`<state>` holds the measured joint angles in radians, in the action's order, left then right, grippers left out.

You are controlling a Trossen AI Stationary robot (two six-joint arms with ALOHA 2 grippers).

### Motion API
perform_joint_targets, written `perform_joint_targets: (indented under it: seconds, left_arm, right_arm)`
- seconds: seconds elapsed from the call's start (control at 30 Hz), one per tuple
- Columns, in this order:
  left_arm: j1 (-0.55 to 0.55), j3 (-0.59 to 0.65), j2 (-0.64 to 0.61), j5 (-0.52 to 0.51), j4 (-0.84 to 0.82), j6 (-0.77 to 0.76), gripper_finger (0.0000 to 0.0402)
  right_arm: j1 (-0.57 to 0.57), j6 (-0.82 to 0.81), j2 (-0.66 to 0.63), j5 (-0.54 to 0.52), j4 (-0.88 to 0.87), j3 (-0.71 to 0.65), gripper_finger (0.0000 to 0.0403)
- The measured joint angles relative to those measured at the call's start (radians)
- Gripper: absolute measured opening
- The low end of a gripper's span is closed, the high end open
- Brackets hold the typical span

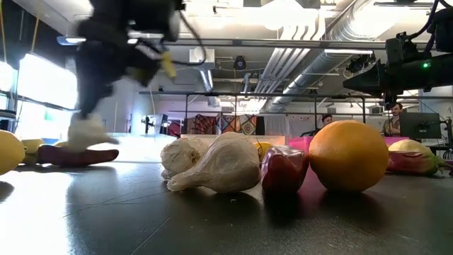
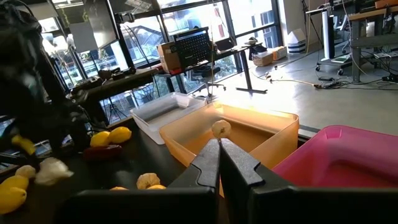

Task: Sort produce into baskets
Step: Put the white garlic into the orange bin

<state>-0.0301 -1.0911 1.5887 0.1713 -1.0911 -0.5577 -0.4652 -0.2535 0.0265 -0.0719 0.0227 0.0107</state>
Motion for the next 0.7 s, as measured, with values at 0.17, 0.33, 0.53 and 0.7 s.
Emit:
perform_joint_targets:
  seconds: [0.17,0.33,0.53,0.7]
  left_arm:
    - [0.15,-0.107,0.0,-0.106,0.045,0.123,0.0141]
    - [0.304,-0.189,0.0,-0.147,0.159,0.262,0.0141]
    - [0.456,-0.291,0.031,-0.159,0.24,0.393,0.0141]
    - [0.519,-0.404,0.146,-0.159,0.241,0.546,0.0141]
  right_arm:
    - [0.0,0.0,0.0,0.0,0.0,0.0,0.0]
    - [0.0,0.0,0.0,0.0,0.0,0.0,0.0]
    - [0.0,0.0,0.0,0.0,0.0,0.0,0.0]
    - [0.0,0.0,0.0,0.0,0.0,0.0,0.0]
